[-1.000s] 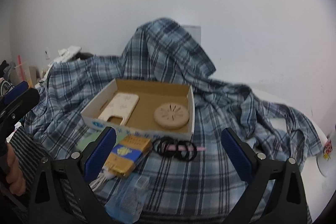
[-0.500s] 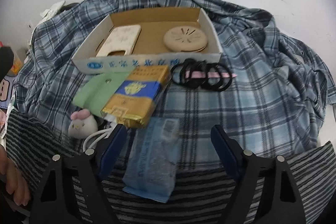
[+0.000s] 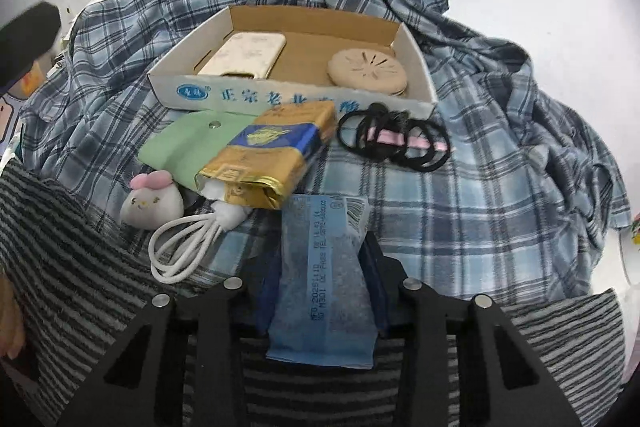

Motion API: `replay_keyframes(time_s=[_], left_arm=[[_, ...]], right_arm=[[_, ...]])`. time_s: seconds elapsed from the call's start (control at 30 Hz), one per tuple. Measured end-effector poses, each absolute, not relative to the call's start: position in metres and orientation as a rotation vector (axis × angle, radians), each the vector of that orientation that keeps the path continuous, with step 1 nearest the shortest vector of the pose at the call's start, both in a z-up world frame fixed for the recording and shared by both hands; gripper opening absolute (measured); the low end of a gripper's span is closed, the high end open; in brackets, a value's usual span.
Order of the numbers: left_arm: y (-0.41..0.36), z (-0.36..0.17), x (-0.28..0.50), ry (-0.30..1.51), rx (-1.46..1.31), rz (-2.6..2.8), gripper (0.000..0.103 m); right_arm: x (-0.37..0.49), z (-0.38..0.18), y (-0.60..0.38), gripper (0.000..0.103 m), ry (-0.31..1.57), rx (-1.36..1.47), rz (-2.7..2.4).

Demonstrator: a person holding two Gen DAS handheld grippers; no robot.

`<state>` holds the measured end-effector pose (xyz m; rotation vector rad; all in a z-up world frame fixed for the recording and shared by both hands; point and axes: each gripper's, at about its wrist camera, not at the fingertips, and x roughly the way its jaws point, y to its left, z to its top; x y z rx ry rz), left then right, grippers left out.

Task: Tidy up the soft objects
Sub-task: 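Grasp the blue packet with the right gripper and lift it, then hold the blue packet with the right gripper while the left gripper grasps the gold cigarette pack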

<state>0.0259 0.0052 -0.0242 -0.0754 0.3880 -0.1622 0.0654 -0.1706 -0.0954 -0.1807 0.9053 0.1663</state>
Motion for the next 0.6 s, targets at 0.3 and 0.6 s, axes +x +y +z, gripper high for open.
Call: replay_keyframes(time_s=[0.3, 0.6], left_arm=[[0.003, -0.027, 0.028, 0.402, -0.071, -0.167, 0.103], [0.002, -0.027, 0.029, 0.408, -0.065, -0.166, 0.103]], right_arm=[[0.067, -0.062, -0.192, 0.037, 0.833, -0.216, 0.164], [0.083, -0.034, -0.209, 0.037, 0.648, -0.157, 0.202]])
